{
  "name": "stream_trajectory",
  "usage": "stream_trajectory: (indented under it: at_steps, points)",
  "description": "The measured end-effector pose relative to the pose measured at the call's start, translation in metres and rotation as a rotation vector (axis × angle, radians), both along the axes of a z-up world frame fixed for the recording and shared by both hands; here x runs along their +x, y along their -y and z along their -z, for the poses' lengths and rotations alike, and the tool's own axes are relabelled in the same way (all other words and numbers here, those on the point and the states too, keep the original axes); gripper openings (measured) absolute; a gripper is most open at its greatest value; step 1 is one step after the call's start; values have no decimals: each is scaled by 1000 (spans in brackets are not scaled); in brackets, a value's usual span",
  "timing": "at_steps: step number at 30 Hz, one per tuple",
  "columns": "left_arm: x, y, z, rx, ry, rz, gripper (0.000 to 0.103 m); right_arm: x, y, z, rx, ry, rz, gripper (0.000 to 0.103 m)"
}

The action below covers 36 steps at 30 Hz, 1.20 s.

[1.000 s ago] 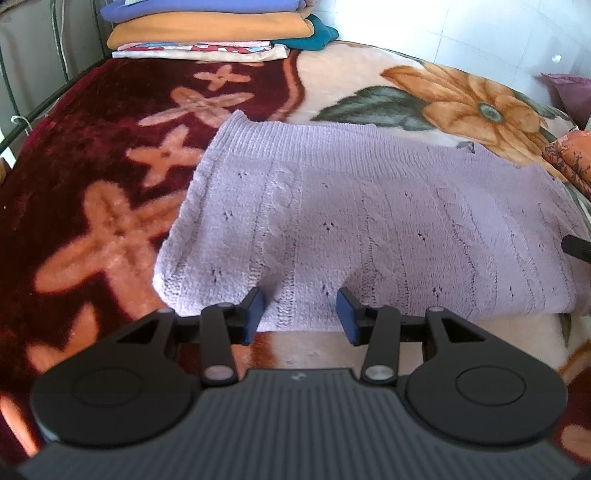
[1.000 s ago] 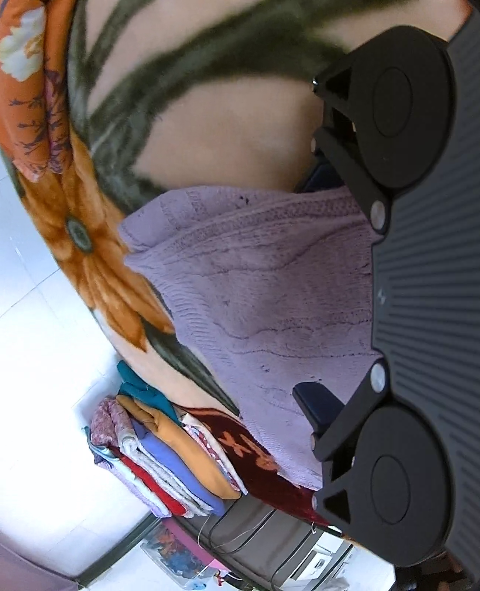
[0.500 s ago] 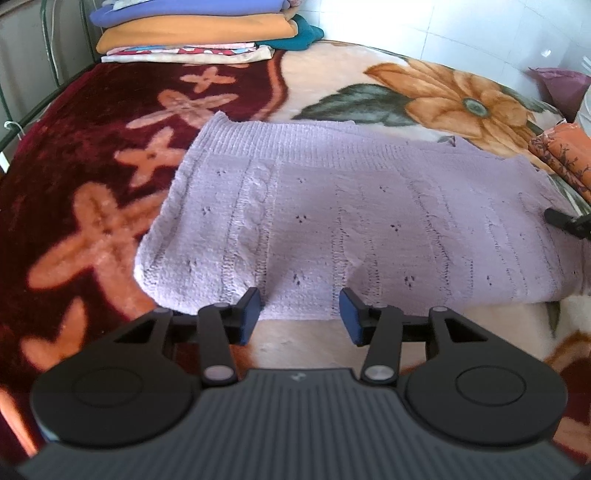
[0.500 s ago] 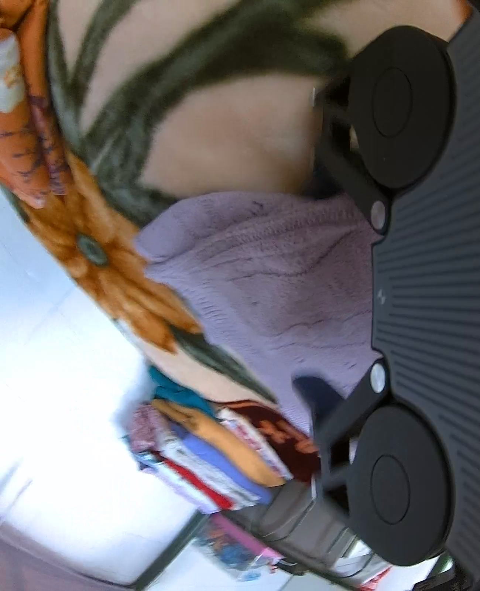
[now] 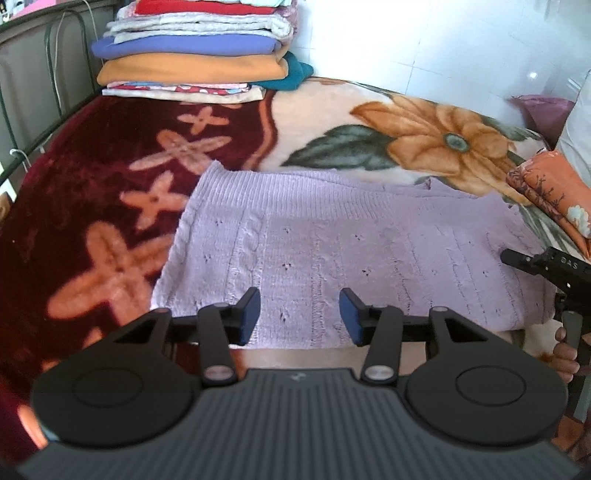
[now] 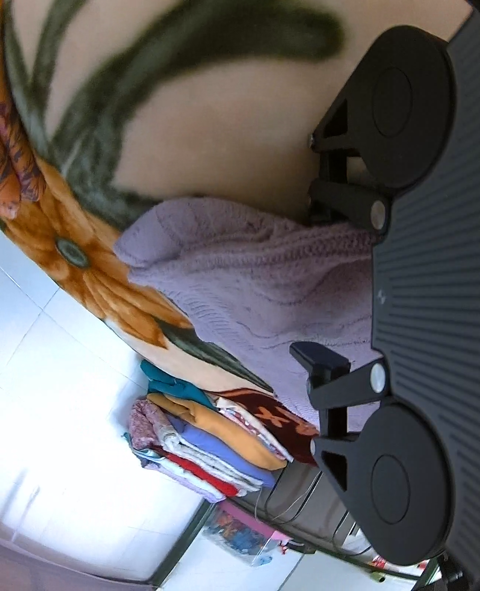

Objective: Fold small clothes
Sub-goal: 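Grasp the cardigan side with the right gripper and lift it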

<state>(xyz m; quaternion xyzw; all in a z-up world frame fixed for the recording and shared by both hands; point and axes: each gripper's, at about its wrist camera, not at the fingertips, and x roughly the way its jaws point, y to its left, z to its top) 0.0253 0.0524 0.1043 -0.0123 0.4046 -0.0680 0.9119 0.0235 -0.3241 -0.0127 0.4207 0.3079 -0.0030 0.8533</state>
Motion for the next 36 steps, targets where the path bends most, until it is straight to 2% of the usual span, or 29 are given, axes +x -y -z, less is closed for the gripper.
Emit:
stream_trajectory:
  at_steps: [2,3,4,5,8,14,23,36]
  points:
    - [-1,-1,-1,5,-3,4,49,1,-4,-5,-39,-4,8,63]
    - [-2,-1,-1,8,-5,4,49,1,-8,-8,-71,-4,13,56]
    - [-2,-2,-1,11,-7,5,49,-1,-10,-11,-110,-4,19,44]
    - [-1,-3,-1,13,-9,5,49,-2,-12,-13,-128,0,23,38]
    - [1,-7,0,-3,-27,14,49,-8,-11,-18,-121,24,42,33]
    - [1,-19,-2,-14,-31,1,49,-5,-20,-36,-156,50,18,31]
    - [-1,-43,-19,10,41,-40,49,6,-53,-66,-242,89,-61,31]
    - [7,-66,-2,13,-3,-79,49,22,-92,-96,-285,135,-147,29]
